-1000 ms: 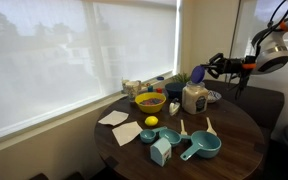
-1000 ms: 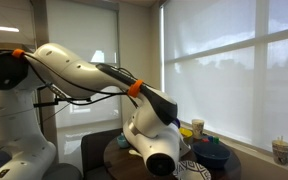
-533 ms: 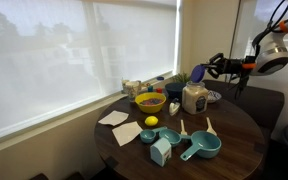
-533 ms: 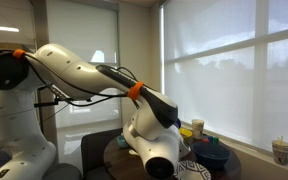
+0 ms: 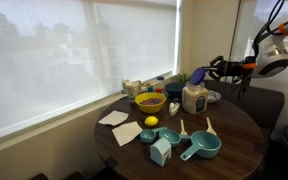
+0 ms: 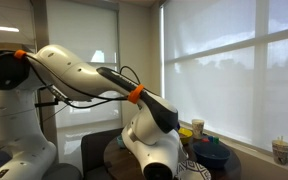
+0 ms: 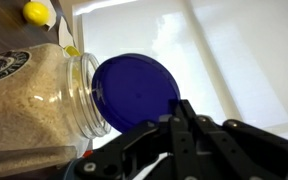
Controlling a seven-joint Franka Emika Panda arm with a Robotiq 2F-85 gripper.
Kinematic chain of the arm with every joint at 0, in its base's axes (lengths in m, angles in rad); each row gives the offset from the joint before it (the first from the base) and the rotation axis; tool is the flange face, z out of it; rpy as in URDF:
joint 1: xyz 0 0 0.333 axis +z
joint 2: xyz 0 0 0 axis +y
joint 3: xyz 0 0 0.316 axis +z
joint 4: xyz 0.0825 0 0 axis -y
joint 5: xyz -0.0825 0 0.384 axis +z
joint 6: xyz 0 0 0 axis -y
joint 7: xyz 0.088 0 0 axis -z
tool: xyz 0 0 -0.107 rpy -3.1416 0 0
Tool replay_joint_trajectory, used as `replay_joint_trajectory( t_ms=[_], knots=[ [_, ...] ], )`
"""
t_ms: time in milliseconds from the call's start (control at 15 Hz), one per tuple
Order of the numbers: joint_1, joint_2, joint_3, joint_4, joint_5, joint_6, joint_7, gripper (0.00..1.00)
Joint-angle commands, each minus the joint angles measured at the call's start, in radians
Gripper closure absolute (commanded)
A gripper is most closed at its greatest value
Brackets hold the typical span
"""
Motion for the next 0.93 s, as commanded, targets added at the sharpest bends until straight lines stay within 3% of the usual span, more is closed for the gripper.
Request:
replay_joint_trajectory(
  t_ms=[0,467,600,867],
  knots=[
    [-0.012,0.000,0.004,0.003,0.000,-0.031,0.021,0.99],
    [-0.017,0.002,0.000,0.007,0.000,-0.121,-0.006,0.99],
    [-0.023,-0.004,0.009,0.007,-0.059,-0.043,0.039,0.99],
    [-0.023,-0.001,0.006,0.003,-0.100,-0.023,0.059,0.99]
  ],
)
